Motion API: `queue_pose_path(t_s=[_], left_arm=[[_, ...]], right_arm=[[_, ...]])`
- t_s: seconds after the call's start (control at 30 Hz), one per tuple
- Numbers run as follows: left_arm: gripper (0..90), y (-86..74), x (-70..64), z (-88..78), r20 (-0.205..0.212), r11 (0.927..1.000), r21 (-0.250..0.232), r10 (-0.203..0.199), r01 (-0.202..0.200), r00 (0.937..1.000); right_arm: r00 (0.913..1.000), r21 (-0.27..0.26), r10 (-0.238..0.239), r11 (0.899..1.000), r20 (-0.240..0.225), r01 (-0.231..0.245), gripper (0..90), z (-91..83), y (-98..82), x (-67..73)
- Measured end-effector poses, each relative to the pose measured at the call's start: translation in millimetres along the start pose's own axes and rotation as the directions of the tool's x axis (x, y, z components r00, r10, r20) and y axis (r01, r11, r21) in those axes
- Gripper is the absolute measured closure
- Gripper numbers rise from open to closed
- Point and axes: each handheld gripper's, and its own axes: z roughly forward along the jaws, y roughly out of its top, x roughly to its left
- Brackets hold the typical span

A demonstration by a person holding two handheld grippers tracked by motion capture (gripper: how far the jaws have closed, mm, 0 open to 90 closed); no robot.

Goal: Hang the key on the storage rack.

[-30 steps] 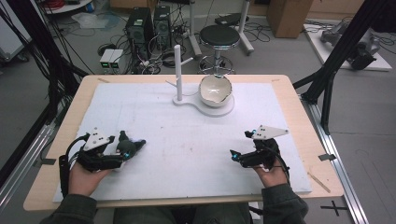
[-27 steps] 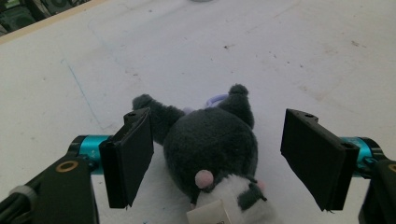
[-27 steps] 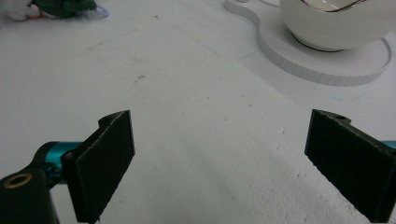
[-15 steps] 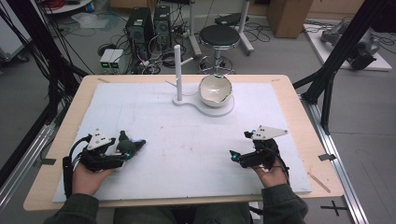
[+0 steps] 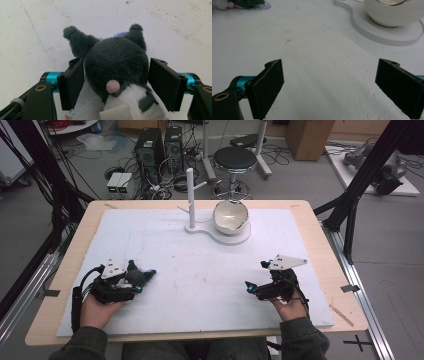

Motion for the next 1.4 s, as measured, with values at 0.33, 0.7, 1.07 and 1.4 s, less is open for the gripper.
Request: queue_pose_path(t_s=[0.33,0.7,1.07,1.4], left_arm=[[31.9,-2.2,-0.5,5.7,0.007,0.9998,0.017,-0.004,0.004,1.0000],[41.2,-2.6,-0.5,4.6,0.007,0.9999,0.014,-0.010,0.010,0.9999],[45.2,-2.6,1.0,-0.6,0.019,0.9998,-0.011,-0.019,0.019,0.9996],[45.7,-1.6,4.2,-11.2,0.066,0.9960,-0.073,-0.047,0.051,0.9967]], right_arm=[[1.0000,0.001,-0.002,1.000,0.002,0.002,7.4,-0.2,0.0,0.1],[1.0000,-0.004,-0.004,1.000,0.004,0.004,7.4,-0.6,-0.2,-0.2],[1.0000,-0.006,-0.005,1.000,0.005,0.005,7.4,-1.3,-0.4,-1.0],[1.0000,-0.011,-0.005,1.000,0.006,0.005,7.4,-0.5,-0.2,-0.6]])
